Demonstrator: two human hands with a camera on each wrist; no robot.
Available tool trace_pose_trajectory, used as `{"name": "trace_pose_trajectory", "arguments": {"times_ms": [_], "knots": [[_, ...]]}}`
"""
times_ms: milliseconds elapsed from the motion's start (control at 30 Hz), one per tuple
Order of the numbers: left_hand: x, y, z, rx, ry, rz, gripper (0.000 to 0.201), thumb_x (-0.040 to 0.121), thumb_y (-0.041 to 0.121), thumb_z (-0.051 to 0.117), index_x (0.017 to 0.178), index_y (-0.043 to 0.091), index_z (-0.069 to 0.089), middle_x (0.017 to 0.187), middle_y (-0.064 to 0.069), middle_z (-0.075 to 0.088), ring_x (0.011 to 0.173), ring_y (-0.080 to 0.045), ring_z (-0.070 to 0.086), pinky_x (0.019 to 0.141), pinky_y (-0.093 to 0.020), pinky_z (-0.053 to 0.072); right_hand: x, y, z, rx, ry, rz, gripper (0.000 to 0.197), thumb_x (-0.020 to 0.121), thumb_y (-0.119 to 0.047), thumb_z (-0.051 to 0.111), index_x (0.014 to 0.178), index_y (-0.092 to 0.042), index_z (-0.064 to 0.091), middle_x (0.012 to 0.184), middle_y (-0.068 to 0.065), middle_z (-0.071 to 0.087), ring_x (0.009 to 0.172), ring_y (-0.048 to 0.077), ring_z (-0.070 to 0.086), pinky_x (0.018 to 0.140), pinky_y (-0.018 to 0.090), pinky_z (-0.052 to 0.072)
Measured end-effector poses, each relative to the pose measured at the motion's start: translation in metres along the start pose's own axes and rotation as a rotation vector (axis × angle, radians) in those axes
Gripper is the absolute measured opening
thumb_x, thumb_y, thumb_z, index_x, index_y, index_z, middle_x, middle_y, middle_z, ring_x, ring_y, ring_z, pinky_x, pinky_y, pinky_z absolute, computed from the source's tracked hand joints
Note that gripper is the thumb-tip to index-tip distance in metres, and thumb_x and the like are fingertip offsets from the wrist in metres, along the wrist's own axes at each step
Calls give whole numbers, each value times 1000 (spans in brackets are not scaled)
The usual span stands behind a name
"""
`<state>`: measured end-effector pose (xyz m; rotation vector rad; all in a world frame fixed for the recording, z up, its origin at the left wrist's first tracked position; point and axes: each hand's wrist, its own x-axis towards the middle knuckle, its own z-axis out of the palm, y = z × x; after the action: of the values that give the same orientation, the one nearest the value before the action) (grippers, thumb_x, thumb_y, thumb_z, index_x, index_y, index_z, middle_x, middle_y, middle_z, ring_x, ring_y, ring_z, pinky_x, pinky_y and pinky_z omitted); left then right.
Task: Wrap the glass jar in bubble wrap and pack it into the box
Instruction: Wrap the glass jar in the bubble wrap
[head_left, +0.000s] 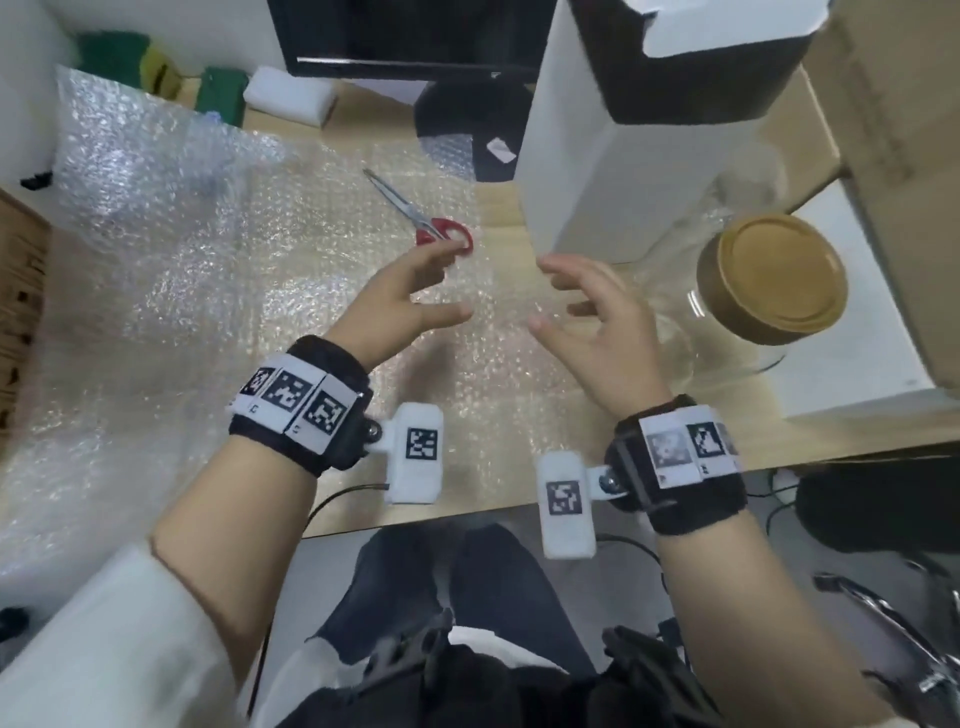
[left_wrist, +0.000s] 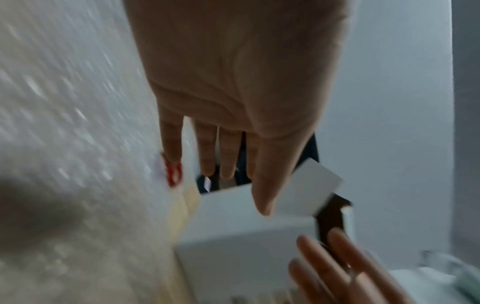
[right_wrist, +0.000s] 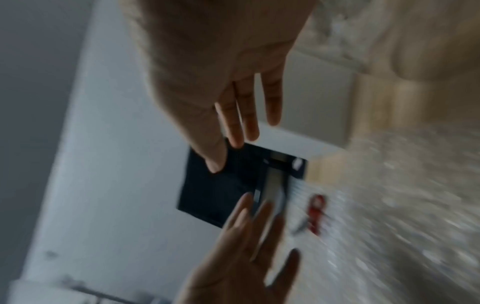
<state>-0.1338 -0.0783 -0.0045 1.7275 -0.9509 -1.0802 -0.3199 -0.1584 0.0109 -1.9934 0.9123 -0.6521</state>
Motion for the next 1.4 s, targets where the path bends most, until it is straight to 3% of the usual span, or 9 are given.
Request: {"name": "trace_pose_trajectory", "arguments": {"times_ms": [233, 367, 500, 600, 767, 900, 1033, 1200, 1400], "knots": [[27, 61, 99, -87, -259, 168, 74, 74, 14, 74, 137, 26, 37, 141, 4, 43, 130, -10, 41, 103, -31, 41, -17, -16, -103, 71, 521, -387, 15, 81, -3, 62, 93, -12, 63, 91, -1, 61, 86, 10, 59, 72, 26, 49], [40, 54, 142, -30, -333, 111, 105, 63, 20, 82, 145, 31, 17, 155, 6, 19, 143, -13, 18, 111, -41, 27, -20, 36, -123, 223, 763, 18, 18, 84, -14, 58, 101, -21, 59, 103, -2, 57, 93, 6, 55, 81, 24, 44], [46, 40, 172, -104, -409, 54, 137, 48, 15, 87, 148, 23, -6, 159, -1, 4, 146, -16, 8, 117, -40, 17, -19, 78, -116, 641, 406, 536, 52, 94, -55, 29, 127, -25, 55, 126, -8, 59, 116, 5, 53, 102, 31, 39], [47, 40, 183, -155, -311, 11, 133, 49, 3, 86, 147, 20, -1, 158, -2, 9, 144, -16, 13, 113, -33, 21, -16, 75, -115, 831, 373, 612, 63, 92, -62, 19, 130, -25, 53, 128, -1, 60, 118, 15, 55, 98, 34, 44], [43, 48, 174, -302, -272, 53, 133, 38, 26, 91, 146, 22, 15, 154, -6, 24, 142, -20, 24, 115, -43, 24, -6, 40, -135, 787, 236, 659, 60, 93, -60, 20, 131, -25, 51, 120, -9, 61, 113, 9, 56, 79, 27, 50], [34, 59, 140, -282, -231, 84, 129, 36, 48, 87, 144, 21, 21, 144, -13, 36, 134, -28, 37, 112, -47, 32, -4, 21, -138, 695, 109, 518, 49, 97, -50, 23, 127, -20, 49, 71, -18, 67, 59, -6, 63, 47, 10, 46], [17, 51, 92, -245, -214, -23, 109, 39, 50, 76, 137, 30, 30, 118, 4, 46, 119, -20, 49, 99, -41, 41, 2, 5, -110, 561, -72, 453, 39, 91, -43, 47, 129, -32, 47, 104, -19, 58, 90, -5, 55, 67, 9, 46], [-7, 18, 52, -363, -146, -254, 115, 21, 75, 75, 123, 34, 39, 109, -1, 52, 105, -21, 55, 76, -38, 49, 16, 1, -55, 481, -305, 510, 86, 68, -55, 68, 143, -38, 27, 149, -10, 34, 134, 14, 37, 109, 46, 32], [-13, -10, 44, -508, -63, -549, 67, 73, 75, 45, 121, 29, 37, 99, -10, 56, 93, -28, 58, 81, -48, 49, 20, 13, -14, 502, -400, 658, 101, 65, -38, 79, 145, -39, 17, 156, -4, 18, 140, 21, 27, 110, 53, 29]]}}
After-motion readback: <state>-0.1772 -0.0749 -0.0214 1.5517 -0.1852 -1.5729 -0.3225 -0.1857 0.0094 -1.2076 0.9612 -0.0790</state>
